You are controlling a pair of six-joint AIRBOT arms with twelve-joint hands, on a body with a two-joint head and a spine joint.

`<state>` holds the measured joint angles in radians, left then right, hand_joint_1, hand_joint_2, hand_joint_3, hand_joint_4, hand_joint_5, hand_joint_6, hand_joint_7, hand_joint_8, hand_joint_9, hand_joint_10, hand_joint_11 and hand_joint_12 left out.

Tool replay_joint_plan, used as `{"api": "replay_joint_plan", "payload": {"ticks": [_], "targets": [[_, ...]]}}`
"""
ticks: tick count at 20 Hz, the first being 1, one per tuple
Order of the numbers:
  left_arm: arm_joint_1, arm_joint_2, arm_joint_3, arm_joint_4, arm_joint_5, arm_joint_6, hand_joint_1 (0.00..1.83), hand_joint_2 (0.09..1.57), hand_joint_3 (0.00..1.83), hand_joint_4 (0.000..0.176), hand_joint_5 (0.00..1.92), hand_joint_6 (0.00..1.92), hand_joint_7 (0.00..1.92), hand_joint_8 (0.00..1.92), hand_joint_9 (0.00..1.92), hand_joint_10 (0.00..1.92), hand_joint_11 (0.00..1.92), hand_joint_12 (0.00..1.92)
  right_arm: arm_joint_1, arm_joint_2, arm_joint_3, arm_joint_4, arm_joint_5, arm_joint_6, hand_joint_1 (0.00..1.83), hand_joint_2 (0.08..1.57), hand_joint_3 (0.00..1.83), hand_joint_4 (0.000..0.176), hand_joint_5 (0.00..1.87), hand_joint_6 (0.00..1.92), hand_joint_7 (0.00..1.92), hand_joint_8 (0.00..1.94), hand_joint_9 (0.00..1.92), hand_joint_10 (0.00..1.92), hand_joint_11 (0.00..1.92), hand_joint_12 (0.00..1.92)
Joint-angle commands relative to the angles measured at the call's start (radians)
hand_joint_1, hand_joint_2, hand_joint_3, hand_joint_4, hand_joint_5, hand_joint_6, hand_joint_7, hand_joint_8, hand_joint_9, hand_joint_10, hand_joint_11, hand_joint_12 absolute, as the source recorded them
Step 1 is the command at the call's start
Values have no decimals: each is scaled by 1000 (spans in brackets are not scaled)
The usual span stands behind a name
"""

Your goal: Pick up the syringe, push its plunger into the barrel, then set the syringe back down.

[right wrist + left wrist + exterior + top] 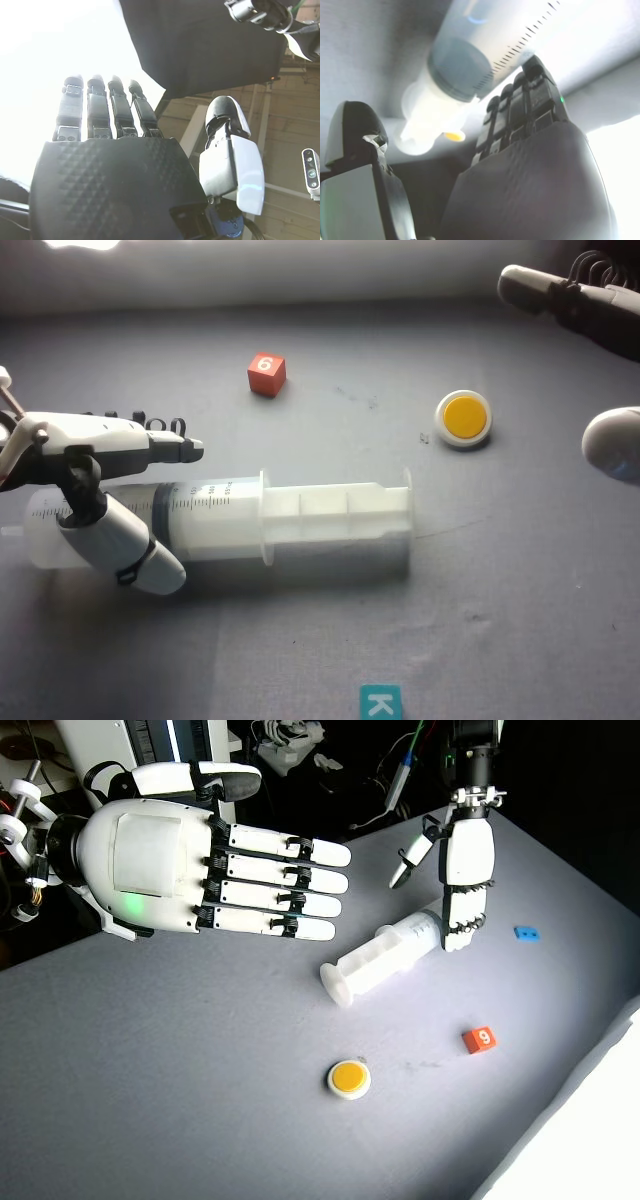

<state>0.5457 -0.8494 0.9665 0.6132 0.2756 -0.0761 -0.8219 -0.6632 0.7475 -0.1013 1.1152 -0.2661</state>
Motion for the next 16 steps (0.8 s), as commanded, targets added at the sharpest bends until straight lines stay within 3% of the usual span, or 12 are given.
{"api": "replay_joint_plan", "payload": {"ticks": [1, 2, 16], "targets": [[3, -13, 14, 16, -49, 0, 912, 940, 0, 0, 0, 0, 0, 0, 19, 5, 0, 367, 5, 5, -1, 16, 140, 8, 0, 1164, 8, 0, 0, 0, 0, 0, 0, 0, 0, 0], [6, -24, 24, 16, -49, -1, 937, 957, 2, 0, 0, 0, 0, 0, 0, 0, 0, 257, 5, 5, -1, 16, 142, 9, 0, 1155, 3, 0, 0, 0, 0, 0, 0, 0, 0, 0], [37, -106, 77, 17, -51, -4, 874, 989, 4, 0, 0, 0, 0, 0, 0, 0, 0, 162, 4, 5, -1, 17, 169, 16, 0, 1163, 4, 0, 0, 0, 0, 0, 0, 0, 0, 0]]}}
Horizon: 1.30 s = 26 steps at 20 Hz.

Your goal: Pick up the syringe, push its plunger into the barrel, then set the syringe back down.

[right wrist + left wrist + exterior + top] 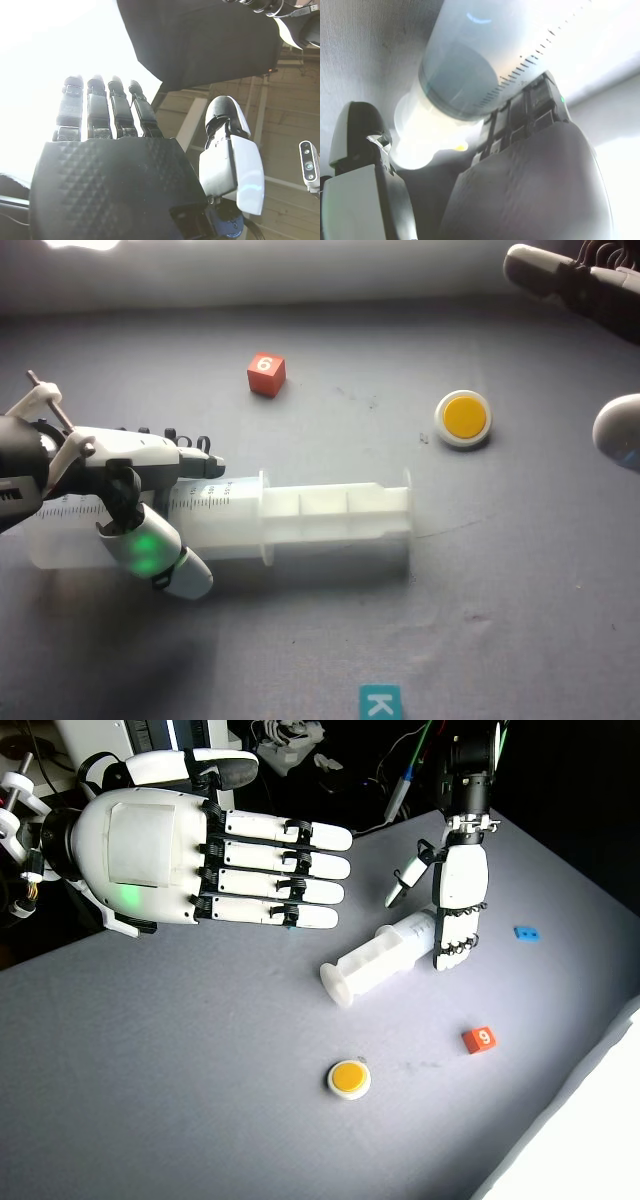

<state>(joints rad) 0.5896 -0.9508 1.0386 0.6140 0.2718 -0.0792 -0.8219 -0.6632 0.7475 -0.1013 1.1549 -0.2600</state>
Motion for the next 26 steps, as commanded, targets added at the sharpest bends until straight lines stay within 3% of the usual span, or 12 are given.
{"api": "replay_joint_plan", "payload": {"ticks": [1, 8, 11, 13, 14, 16, 17, 18, 19, 21, 23, 26], "targets": [[-4, -7, 8, 16, -49, -1, 874, 989, 4, 0, 0, 0, 0, 0, 0, 0, 0, 162, 4, 5, -1, 18, 129, 10, 0, 1163, 4, 0, 0, 0, 0, 0, 0, 0, 0, 0], [16, -20, 38, 19, -64, -1, 896, 1005, 6, 0, 0, 0, 0, 0, 0, 0, 0, 118, 5, 5, -1, 21, 130, 12, 0, 1148, 0, 0, 0, 0, 0, 0, 0, 0, 0, 0], [20, -24, 45, 19, -68, 0, 942, 1052, 6, 0, 85, 13, 61, 12, 62, 16, 0, 473, 5, 5, -1, 24, 130, 11, 0, 1164, 4, 0, 0, 0, 0, 0, 0, 0, 0, 0], [18, -27, 48, 20, -68, 0, 1059, 1075, 4, 0, 298, 23, 346, 18, 335, 45, 0, 1027, 5, 5, -1, 24, 130, 11, 0, 1149, 0, 0, 0, 0, 0, 0, 0, 0, 0, 0], [18, -28, 47, 20, -68, 0, 1103, 1096, 5, 0, 458, 39, 530, 28, 508, 68, 65, 1149, 5, 5, -1, 24, 130, 11, 0, 1150, 0, 0, 0, 0, 0, 0, 0, 0, 0, 0], [19, -28, 47, 22, -66, 0, 1137, 1144, 4, 0, 653, 30, 722, 16, 704, 54, 250, 1114, 5, 5, -1, 24, 130, 11, 0, 1151, 0, 0, 0, 0, 0, 0, 0, 0, 0, 0], [19, -30, 49, 22, -60, 0, 1190, 1165, 0, 0, 760, 1049, 920, 776, 939, 101, 471, 1158, 5, 5, -1, 24, 130, 11, 0, 1153, 0, 0, 0, 0, 0, 0, 0, 0, 0, 0], [19, -30, 51, 22, -60, 0, 1326, 1157, 0, 0, 785, 1212, 971, 867, 845, 1071, 510, 1274, 5, 4, -1, 24, 130, 11, 0, 1151, 0, 0, 0, 0, 0, 0, 0, 0, 0, 0], [18, -30, 52, 22, -60, 0, 1373, 1105, 0, 0, 907, 927, 1113, 814, 904, 1186, 636, 1406, 5, 4, -1, 24, 130, 11, 0, 1153, 0, 0, 0, 0, 0, 0, 0, 0, 0, 0], [18, -30, 53, 22, -61, 0, 1384, 1088, 0, 0, 899, 1032, 1177, 641, 937, 1175, 656, 1355, 5, 4, -1, 24, 131, 11, 0, 1144, 0, 0, 0, 0, 0, 0, 0, 0, 0, 0], [13, -28, 53, 22, -61, 0, 1381, 1103, 1, 0, 865, 998, 1126, 821, 906, 1214, 662, 1371, 5, 4, -1, 25, 131, 11, 0, 1146, 0, 0, 0, 0, 0, 0, 0, 0, 0, 0], [-10, -6, 35, 22, -76, 0, 1380, 1103, 2, 0, 866, 1047, 1121, 828, 904, 1193, 688, 1344, 4, 4, -1, 25, 132, 11, 0, 1152, 0, 0, 0, 0, 0, 0, 0, 0, 0, 0]]}}
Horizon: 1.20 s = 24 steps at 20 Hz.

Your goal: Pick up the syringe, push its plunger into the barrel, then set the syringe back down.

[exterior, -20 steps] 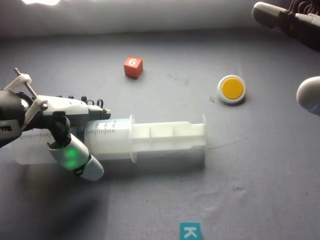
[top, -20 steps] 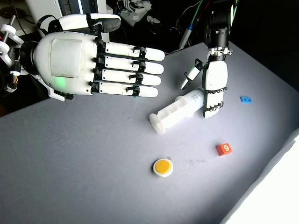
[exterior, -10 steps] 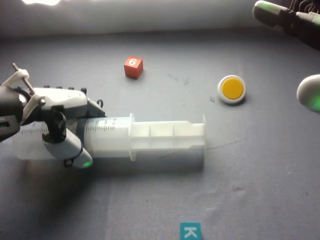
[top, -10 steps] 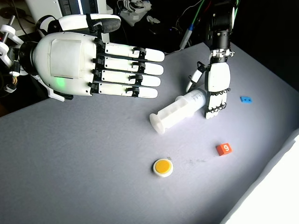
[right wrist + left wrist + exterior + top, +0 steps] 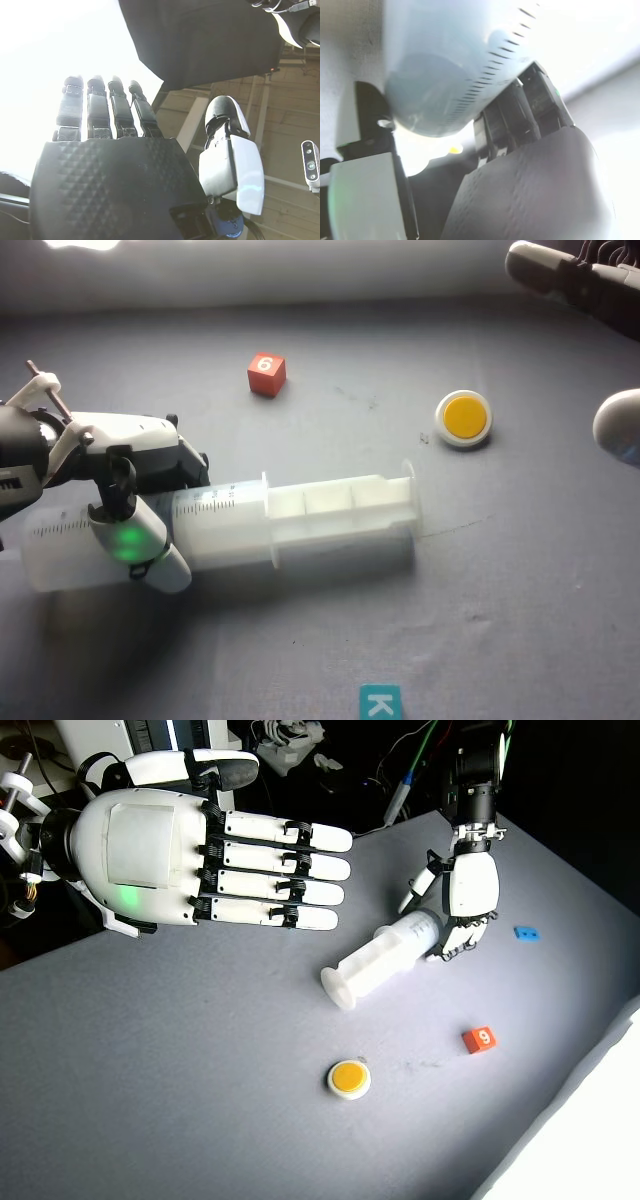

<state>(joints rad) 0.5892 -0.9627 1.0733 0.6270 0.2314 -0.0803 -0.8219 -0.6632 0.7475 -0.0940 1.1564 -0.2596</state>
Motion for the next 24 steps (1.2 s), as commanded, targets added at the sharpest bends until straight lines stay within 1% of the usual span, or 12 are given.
{"api": "replay_joint_plan", "payload": {"ticks": [1, 2, 3, 6, 7, 10, 12, 14, 15, 17, 19, 24], "targets": [[-17, 19, -9, 8, -49, 1, 1378, 1112, 1, 0, 860, 991, 1087, 945, 890, 1210, 688, 1362, 4, 4, -1, 19, 131, 10, 0, 1149, 0, 0, 0, 0, 0, 0, 0, 0, 0, 0], [-23, 29, -15, 8, -57, 1, 1377, 1114, 1, 0, 859, 980, 1080, 969, 887, 1214, 688, 1366, 4, 4, -1, 21, 132, 10, 0, 1148, 0, 0, 0, 0, 0, 0, 0, 0, 0, 0], [-33, 48, -26, -5, -62, 1, 1379, 1106, 0, 0, 873, 994, 1107, 864, 900, 1227, 687, 1363, 4, 4, -1, 23, 132, 10, 0, 1146, 0, 0, 0, 0, 0, 0, 0, 0, 0, 0], [-67, 92, -52, -36, -80, 1, 1382, 1096, 0, 0, 886, 1025, 1122, 874, 919, 1138, 714, 1329, 4, 4, -1, 29, 132, 7, 0, 1147, 0, 0, 0, 0, 0, 0, 0, 0, 0, 0], [-84, 110, -65, -48, -82, 1, 1385, 1089, 0, 0, 919, 966, 1136, 866, 926, 1119, 712, 1343, 5, 4, -1, 36, 132, 6, 0, 1151, 0, 0, 0, 0, 0, 0, 0, 0, 0, 0], [-131, 158, -92, -85, -101, 1, 1385, 1080, 0, 0, 919, 1029, 1182, 683, 946, 1120, 726, 1290, 12, -2, -1, 69, 132, 4, 0, 1139, 0, 0, 0, 0, 0, 0, 0, 0, 0, 0], [-178, 193, -109, -132, -108, 0, 1383, 1091, 1, 0, 913, 963, 1139, 837, 912, 1167, 707, 1344, 36, -22, -2, 130, 132, 9, 0, 1139, 0, 0, 0, 0, 0, 0, 0, 0, 0, 0], [-214, 213, -117, -161, -108, 0, 1383, 1088, 0, 0, 916, 985, 1167, 722, 919, 1195, 682, 1393, 58, -37, -11, 197, 109, 18, 0, 1137, 0, 0, 0, 0, 0, 0, 0, 0, 0, 0], [-227, 219, -119, -171, -114, 0, 1383, 1092, 1, 0, 902, 979, 1150, 741, 919, 1219, 690, 1407, 72, -44, -18, 232, 89, 19, 0, 1132, 0, 0, 0, 0, 0, 0, 0, 0, 0, 0], [-253, 235, -124, -206, -118, 0, 1384, 1088, 0, 0, 914, 939, 1153, 743, 931, 1209, 714, 1398, 107, -75, -25, 304, 65, 19, 0, 1114, 0, 0, 0, 0, 0, 0, 0, 0, 0, 0], [-272, 242, -130, -212, -118, 0, 1385, 1081, 0, 0, 924, 984, 1189, 644, 939, 1173, 702, 1339, 143, -114, -25, 366, 65, 13, 0, 1101, 0, 0, 0, 0, 0, 0, 0, 0, 0, 0], [-304, 249, -149, -234, -121, 0, 1385, 1078, 0, 0, 942, 923, 1167, 750, 941, 1147, 699, 1364, 185, -155, -24, 440, 23, 65, 0, 1075, 0, 0, 0, 0, 0, 0, 0, 0, 0, 0]]}}
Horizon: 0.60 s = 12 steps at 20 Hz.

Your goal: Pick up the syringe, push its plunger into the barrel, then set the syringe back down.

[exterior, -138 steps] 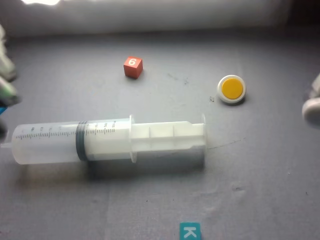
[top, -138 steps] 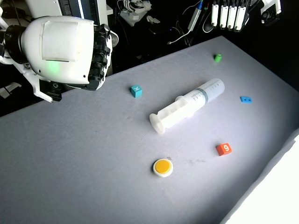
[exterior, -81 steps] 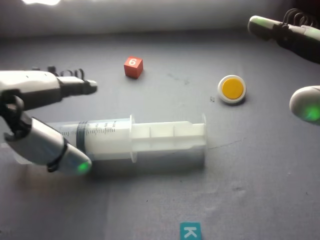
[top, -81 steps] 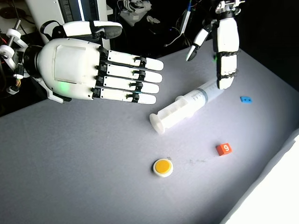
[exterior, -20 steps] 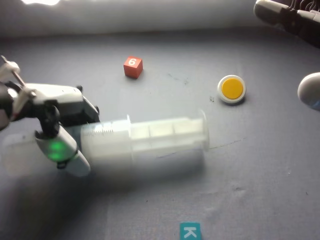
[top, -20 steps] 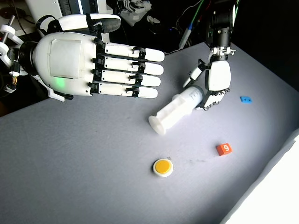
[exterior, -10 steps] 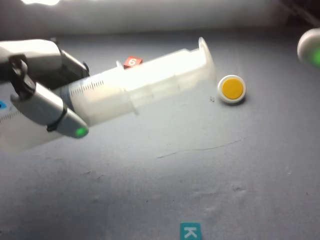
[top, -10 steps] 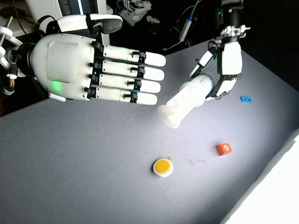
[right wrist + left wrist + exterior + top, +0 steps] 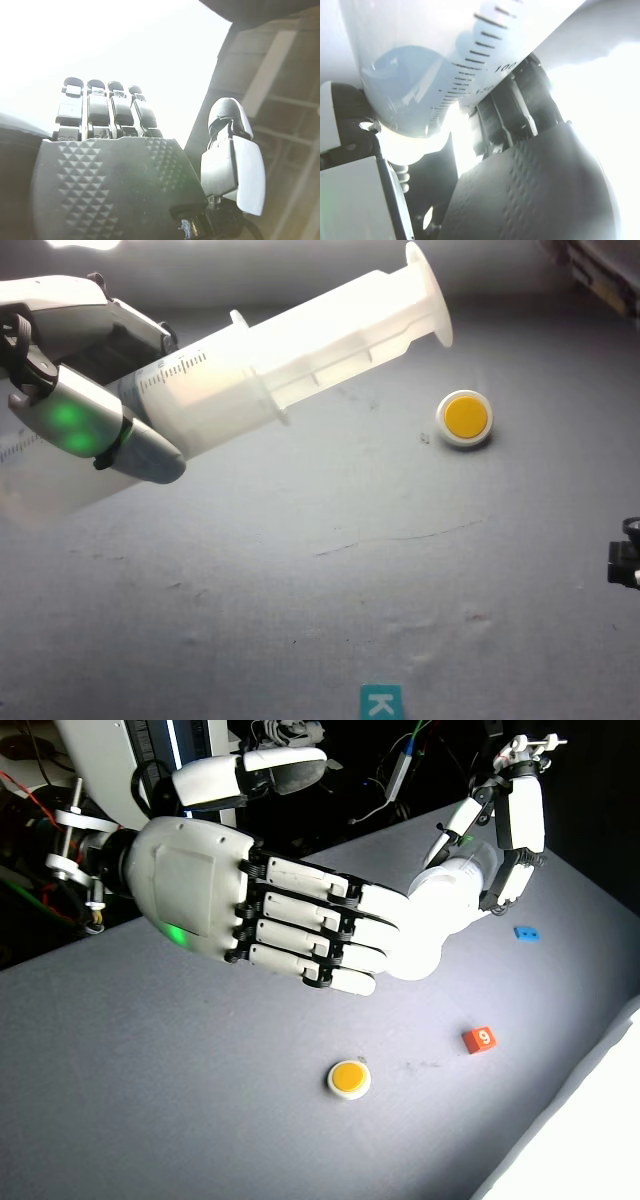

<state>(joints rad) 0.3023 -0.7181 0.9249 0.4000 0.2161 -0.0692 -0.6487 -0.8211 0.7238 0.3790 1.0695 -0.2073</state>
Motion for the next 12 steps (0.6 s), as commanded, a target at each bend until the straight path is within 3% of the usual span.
{"api": "replay_joint_plan", "payload": {"ticks": [1, 2, 4, 5, 6, 12], "targets": [[-25, 7, -6, -8, -105, -11, 1384, 1084, 1, 0, 941, 886, 1141, 831, 929, 1161, 698, 1376, 19, 0, -1, -24, 86, 17, 0, 1078, 0, 0, 0, 0, 0, 0, 0, 0, 0, 0], [-33, 8, -11, -9, -105, -11, 1384, 1088, 1, 0, 936, 871, 1123, 892, 928, 1158, 709, 1382, 27, -2, -1, -7, 45, 24, 0, 1078, 0, 0, 0, 0, 0, 0, 0, 0, 0, 0], [-42, 8, -19, -9, -102, -11, 1272, 1062, 0, 0, 1014, 823, 1183, 818, 1039, 887, 696, 1431, 36, -7, 0, 0, 8, 47, 0, 1081, 0, 0, 0, 0, 0, 0, 0, 0, 0, 0], [-46, 8, -24, -9, -95, -11, 1363, 1078, 1, 0, 960, 857, 1162, 810, 949, 1109, 686, 1391, 42, -15, 1, 0, 0, 51, 0, 1081, 0, 0, 0, 0, 0, 0, 0, 0, 0, 0], [-47, 8, -30, -5, -91, -11, 1381, 1075, 0, 0, 957, 886, 1176, 731, 952, 1145, 716, 1360, 46, -29, 4, 0, 0, 49, 0, 1088, 0, 0, 0, 0, 0, 0, 0, 0, 0, 0], [-44, 7, -33, 0, -86, -11, 1383, 1091, 1, 0, 919, 904, 1144, 827, 909, 1199, 681, 1386, 69, -151, 43, 0, 20, -31, 0, 1097, 0, 0, 0, 0, 0, 0, 0, 0, 0, 0]]}}
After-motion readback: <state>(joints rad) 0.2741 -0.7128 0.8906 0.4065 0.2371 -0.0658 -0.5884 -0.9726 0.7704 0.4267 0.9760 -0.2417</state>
